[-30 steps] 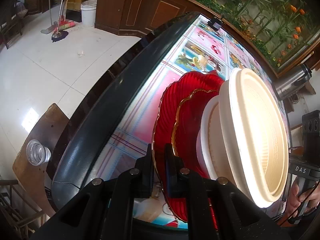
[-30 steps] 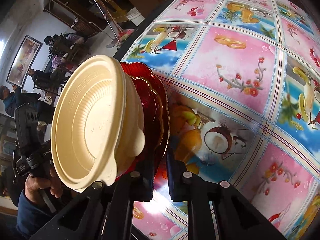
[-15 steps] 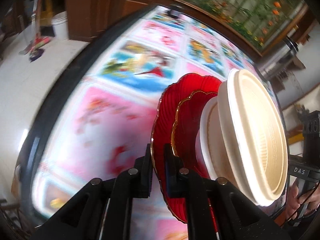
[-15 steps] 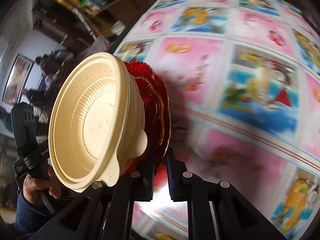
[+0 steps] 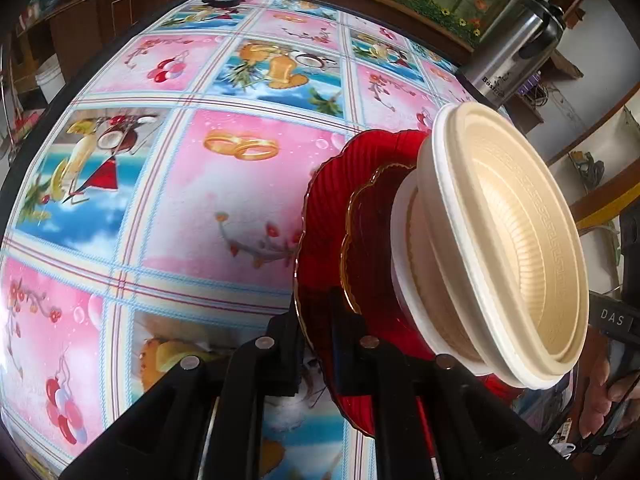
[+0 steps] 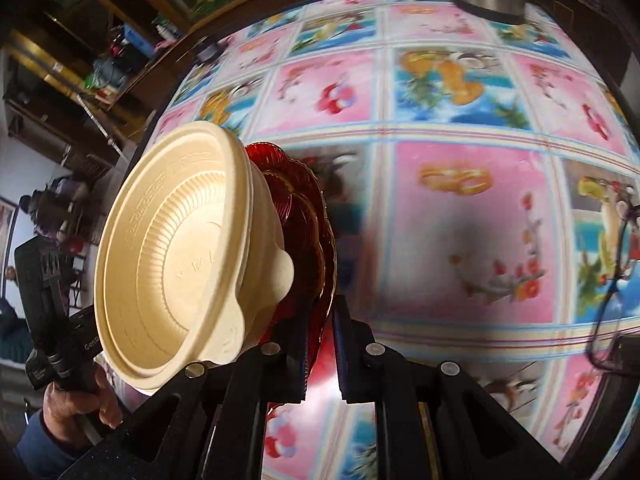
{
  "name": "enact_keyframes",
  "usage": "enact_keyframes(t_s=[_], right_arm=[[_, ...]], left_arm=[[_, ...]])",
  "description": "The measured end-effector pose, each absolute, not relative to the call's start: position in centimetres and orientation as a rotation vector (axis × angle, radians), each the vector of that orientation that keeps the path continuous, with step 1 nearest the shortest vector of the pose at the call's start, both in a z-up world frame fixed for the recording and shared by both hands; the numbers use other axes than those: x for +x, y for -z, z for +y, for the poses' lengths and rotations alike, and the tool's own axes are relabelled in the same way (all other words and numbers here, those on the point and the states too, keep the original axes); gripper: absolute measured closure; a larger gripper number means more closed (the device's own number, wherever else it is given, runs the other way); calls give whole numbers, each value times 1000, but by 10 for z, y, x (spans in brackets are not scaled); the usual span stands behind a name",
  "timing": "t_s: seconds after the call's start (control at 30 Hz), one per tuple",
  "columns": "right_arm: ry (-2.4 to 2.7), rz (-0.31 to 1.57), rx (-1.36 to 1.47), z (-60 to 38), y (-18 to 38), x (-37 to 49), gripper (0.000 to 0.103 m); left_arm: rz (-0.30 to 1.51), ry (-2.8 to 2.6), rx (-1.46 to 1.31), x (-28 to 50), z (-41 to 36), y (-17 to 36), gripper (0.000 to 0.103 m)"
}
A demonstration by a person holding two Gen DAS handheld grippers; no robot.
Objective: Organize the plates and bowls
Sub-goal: 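Lift the stack with the left gripper and carry it across the table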
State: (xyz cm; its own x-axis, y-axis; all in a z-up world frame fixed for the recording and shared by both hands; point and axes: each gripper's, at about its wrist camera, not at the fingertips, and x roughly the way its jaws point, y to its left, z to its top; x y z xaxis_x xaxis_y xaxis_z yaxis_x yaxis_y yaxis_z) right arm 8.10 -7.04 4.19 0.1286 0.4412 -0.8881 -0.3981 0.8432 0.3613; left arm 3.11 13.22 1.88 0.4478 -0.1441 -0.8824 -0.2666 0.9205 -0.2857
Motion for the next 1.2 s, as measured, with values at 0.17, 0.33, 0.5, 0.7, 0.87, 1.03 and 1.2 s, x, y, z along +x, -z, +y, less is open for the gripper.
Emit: enact_keyframes(t_s=[0.17, 0.33, 0.5, 0.7, 0.87, 1.03, 1.2], right_arm=[[-593, 1309, 56, -80, -40, 84, 91], [-589, 1308, 68, -77, -38, 85, 91], [-595, 1314, 62, -75, -39, 80, 91], [-604, 1329, 67, -75, -39, 75, 91], [-611, 1345, 71, -79, -35, 61, 91], [-612, 1340, 82, -83, -35, 54, 91], [-607, 1327, 88, -84, -37, 52, 91]], left_arm=[[1111, -74, -399, 34, 128, -18, 94], [1106, -80, -393, 33, 131, -18, 94], [1112, -90, -394, 28, 132, -18, 94], [1114, -94, -395, 11, 128, -19, 93], [1104, -87, -380, 0, 125, -19, 93], [1093, -85, -372, -3, 123, -20, 93], [1088, -90, -369, -6, 125, -19, 87]])
